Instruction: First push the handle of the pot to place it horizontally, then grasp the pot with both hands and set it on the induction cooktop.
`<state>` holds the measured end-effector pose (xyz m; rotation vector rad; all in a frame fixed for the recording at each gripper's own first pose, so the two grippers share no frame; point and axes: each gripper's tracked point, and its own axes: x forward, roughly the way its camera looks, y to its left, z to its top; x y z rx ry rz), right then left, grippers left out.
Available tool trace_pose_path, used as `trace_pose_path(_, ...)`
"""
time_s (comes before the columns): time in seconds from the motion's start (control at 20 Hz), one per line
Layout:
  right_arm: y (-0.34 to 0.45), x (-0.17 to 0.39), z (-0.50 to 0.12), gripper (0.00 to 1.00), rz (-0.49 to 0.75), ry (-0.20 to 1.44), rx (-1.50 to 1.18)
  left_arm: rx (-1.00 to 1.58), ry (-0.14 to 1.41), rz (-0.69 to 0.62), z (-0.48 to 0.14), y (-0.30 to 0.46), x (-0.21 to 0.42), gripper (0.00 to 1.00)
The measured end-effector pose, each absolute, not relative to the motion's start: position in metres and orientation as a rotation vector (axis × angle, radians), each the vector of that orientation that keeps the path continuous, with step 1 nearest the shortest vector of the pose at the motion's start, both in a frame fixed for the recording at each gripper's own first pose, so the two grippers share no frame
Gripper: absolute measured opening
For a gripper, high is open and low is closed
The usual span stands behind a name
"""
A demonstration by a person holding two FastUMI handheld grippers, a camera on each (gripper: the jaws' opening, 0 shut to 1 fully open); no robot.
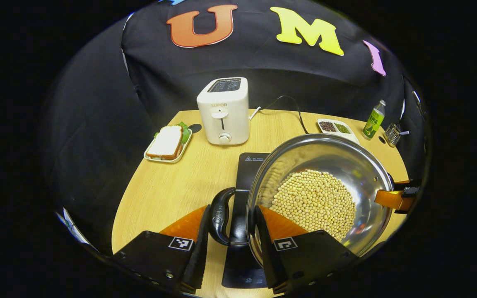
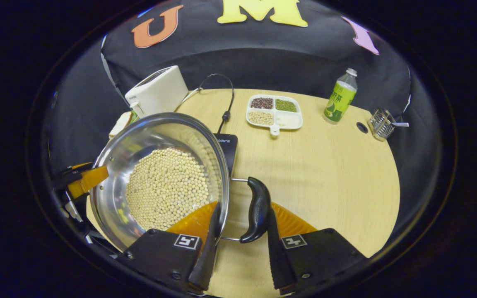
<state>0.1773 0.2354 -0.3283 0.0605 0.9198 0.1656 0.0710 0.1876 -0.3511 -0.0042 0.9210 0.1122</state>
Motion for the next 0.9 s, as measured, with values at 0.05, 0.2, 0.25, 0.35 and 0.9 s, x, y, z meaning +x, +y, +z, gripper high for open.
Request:
trace_pose_path(0.05,0.2348,0.1762,-0.3288,0.55,0.164,0.925,0.06,-0.006,0.924,0.114,-0.3534,0.1897,0.073,0.55)
trace_pose_path(0.2,0.2319,0.1779,-0.3244,0.55,0.165,0.918,0.038,-0.021,0.928,0.111,-0.3581,0.1933,0.0744,0.55)
trace_pose_path(0.25,0.2327,0.178,-0.325,0.55,0.166,0.921,0.037,-0.02,0.918,0.106,-0.3573,0.1944,0.0753,0.55)
trace_pose_path(0.35,0.2336,0.1764,-0.3259,0.56,0.162,0.924,0.061,-0.005,0.917,0.089,-0.3581,0.1941,0.0754,0.55)
trace_pose_path(0.9,0.2342,0.1746,-0.3284,0.59,0.167,0.894,0.071,0.007,0.853,0.067,-0.3584,0.1929,0.0808,0.56)
